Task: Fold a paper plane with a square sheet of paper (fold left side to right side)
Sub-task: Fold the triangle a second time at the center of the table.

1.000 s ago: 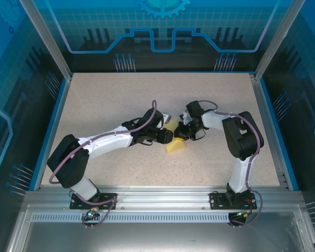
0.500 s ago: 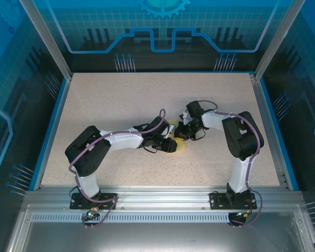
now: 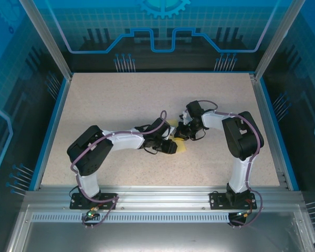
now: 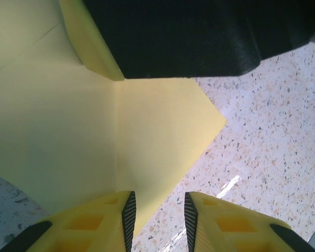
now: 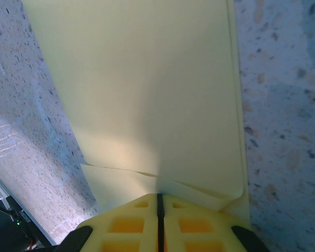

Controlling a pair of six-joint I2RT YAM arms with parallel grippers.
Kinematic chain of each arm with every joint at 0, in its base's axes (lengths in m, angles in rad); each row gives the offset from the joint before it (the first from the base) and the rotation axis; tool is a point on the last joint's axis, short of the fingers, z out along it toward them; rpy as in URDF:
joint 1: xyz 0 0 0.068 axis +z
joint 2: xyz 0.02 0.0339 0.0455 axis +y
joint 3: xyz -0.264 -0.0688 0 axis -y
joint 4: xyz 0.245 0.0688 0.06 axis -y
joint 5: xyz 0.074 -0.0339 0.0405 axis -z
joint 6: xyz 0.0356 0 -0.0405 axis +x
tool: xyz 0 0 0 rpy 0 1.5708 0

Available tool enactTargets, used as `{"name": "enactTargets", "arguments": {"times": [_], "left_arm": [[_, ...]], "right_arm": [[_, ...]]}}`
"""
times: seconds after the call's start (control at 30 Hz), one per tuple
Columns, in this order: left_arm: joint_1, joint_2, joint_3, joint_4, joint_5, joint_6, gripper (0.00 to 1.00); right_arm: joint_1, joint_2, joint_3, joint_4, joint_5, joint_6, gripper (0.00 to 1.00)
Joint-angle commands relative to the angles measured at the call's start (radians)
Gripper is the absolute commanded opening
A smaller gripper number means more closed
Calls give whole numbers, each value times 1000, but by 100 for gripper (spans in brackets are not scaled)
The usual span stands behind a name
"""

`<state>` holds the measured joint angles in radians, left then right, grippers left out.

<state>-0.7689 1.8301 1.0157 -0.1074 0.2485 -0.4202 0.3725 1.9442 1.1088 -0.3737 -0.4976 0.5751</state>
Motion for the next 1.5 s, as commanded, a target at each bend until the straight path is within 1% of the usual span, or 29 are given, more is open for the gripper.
{"name": "enactTargets", "arguments": {"times": [0.0, 0.2, 0.4, 0.67, 0.83, 0.93, 1.1, 1.2, 1.27, 1.47], "left_arm": [[-11, 29, -25, -33, 9, -10, 34], [-21, 40, -41, -51, -1, -5, 33], [-40, 16, -79, -64, -2, -7, 32], [-87, -74, -200, -32, -13, -53, 31], [-88, -146, -247, -31, -38, -83, 31], [-67, -209, -240, -38, -40, -87, 31], [26, -297, -205, 2, 18, -98, 32], [51, -261, -145, 5, 42, -78, 32], [51, -209, -97, -2, 62, -63, 34], [50, -61, -25, 60, 133, -68, 35]], "right_arm": [[9, 37, -16, -66, 61, -18, 9], [10, 37, -13, -71, 60, -21, 9], [9, 37, -10, -77, 62, -23, 9], [9, 39, -5, -82, 63, -24, 9], [9, 41, -8, -80, 62, -26, 9], [9, 40, -9, -80, 58, -27, 9], [10, 33, -10, -74, 52, -23, 9], [9, 32, -9, -74, 51, -23, 9], [9, 32, -9, -74, 50, -22, 9], [9, 30, -13, -73, 47, -22, 9]]}}
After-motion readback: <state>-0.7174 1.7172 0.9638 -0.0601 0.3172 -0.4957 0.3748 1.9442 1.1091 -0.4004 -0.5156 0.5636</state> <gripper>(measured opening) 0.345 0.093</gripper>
